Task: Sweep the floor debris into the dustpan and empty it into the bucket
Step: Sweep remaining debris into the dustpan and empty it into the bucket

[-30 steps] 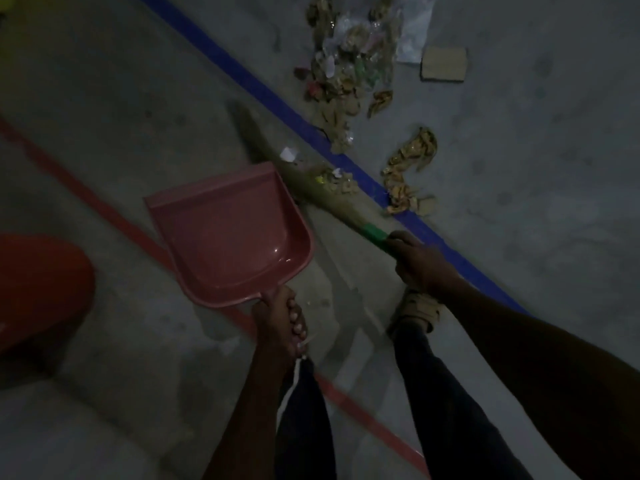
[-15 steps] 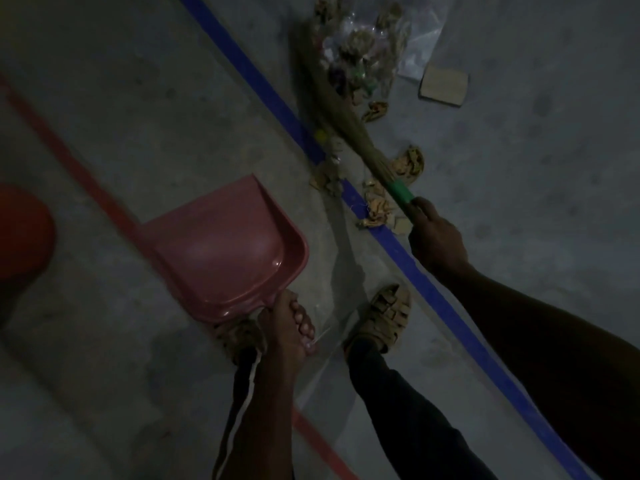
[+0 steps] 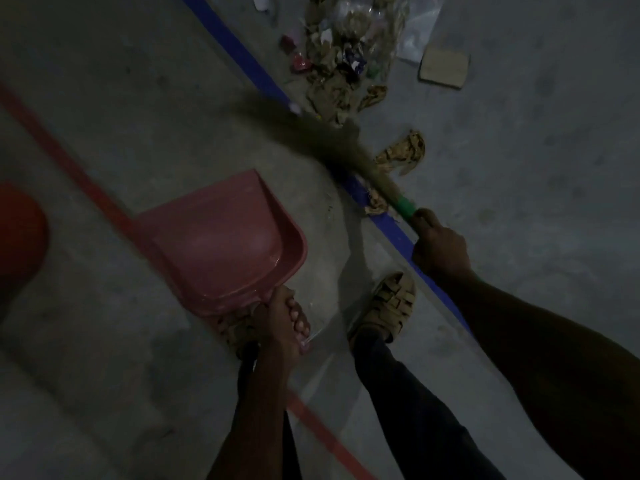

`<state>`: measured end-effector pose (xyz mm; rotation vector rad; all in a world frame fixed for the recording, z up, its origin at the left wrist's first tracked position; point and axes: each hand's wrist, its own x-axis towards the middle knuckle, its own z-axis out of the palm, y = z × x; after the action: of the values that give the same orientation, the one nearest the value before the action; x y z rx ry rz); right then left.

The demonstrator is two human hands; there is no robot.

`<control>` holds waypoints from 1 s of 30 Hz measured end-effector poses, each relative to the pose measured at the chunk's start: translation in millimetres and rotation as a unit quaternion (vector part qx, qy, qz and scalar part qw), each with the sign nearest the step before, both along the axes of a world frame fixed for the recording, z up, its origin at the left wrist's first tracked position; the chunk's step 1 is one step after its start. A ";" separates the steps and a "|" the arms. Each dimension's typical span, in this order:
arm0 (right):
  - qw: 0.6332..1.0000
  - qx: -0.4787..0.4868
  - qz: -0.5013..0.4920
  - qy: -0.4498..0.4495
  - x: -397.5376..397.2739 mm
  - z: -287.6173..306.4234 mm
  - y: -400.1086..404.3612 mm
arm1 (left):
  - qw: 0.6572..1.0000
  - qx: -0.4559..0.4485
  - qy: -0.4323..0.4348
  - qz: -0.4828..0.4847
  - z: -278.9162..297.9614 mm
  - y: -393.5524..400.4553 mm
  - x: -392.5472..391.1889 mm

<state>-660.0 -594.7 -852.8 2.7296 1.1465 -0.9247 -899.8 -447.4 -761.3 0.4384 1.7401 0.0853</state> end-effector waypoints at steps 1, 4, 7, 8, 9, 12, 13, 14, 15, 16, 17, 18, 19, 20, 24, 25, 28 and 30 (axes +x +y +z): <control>0.999 0.007 -0.020 -0.024 1.2 0.9 6.6 | 1.000 0.004 -0.002 -0.010 0.3 2.7 -1.2; 0.995 0.027 -0.060 -0.070 10.1 4.2 28.7 | 0.999 0.003 -0.001 -0.046 4.8 9.5 -0.9; 0.992 0.044 -0.065 -0.095 15.2 18.3 42.7 | 0.997 -0.007 0.000 -0.073 12.8 16.9 3.2; 0.990 0.055 -0.069 -0.106 14.9 24.1 44.1 | 0.997 -0.011 0.002 -0.081 15.2 18.6 4.7; 0.988 0.066 -0.077 -0.119 13.2 29.0 44.6 | 0.996 -0.005 0.001 -0.085 16.7 20.5 6.0; 0.975 0.102 -0.123 -0.154 3.8 41.3 40.9 | 0.995 0.012 -0.006 -0.097 21.5 26.5 11.8; 0.970 0.113 -0.143 -0.160 0.2 44.2 38.7 | 0.994 0.011 -0.006 -0.109 23.4 28.7 13.3; 0.966 0.121 -0.160 -0.164 -3.1 46.9 36.1 | 0.993 0.010 -0.008 -0.119 25.1 31.1 14.2; 0.962 0.124 -0.176 -0.168 -6.7 50.5 33.6 | 0.991 0.013 -0.013 -0.129 26.5 34.0 14.1; 0.959 0.124 -0.191 -0.170 -9.5 53.2 30.8 | 0.990 0.018 -0.019 -0.139 27.3 36.8 13.0; 0.956 0.119 -0.208 -0.169 -12.4 55.0 26.6 | 0.988 0.022 -0.025 -0.151 29.1 40.1 11.1; 0.953 0.111 -0.227 -0.167 -16.6 58.6 21.9 | 0.986 0.024 -0.031 -0.164 31.5 43.6 8.5; 0.949 0.099 -0.248 -0.166 -21.6 62.4 16.6 | 0.983 0.023 -0.037 -0.178 35.1 47.6 4.7; 0.943 0.082 -0.274 -0.168 -27.6 67.1 11.4 | 0.980 0.023 -0.043 -0.195 37.5 52.6 -0.2; 0.900 -0.008 -0.410 -0.147 -64.3 85.9 -8.7 | 0.958 0.051 -0.065 -0.273 47.1 91.4 -26.9; 0.889 -0.040 -0.435 -0.136 -76.4 90.0 -12.0 | 0.950 0.053 -0.065 -0.300 49.0 104.3 -33.3; 0.867 -0.119 -0.476 -0.091 -120.3 94.7 -16.9 | 0.924 0.060 -0.050 -0.374 56.6 144.0 -48.4; 0.862 -0.133 -0.486 -0.058 -146.5 92.4 -9.2 | 0.910 0.075 -0.053 -0.405 61.9 166.3 -51.0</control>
<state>-806.5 -603.9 -760.4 2.9712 -0.4698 -0.8269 -950.8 -281.1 -699.4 1.2152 1.3319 -0.3503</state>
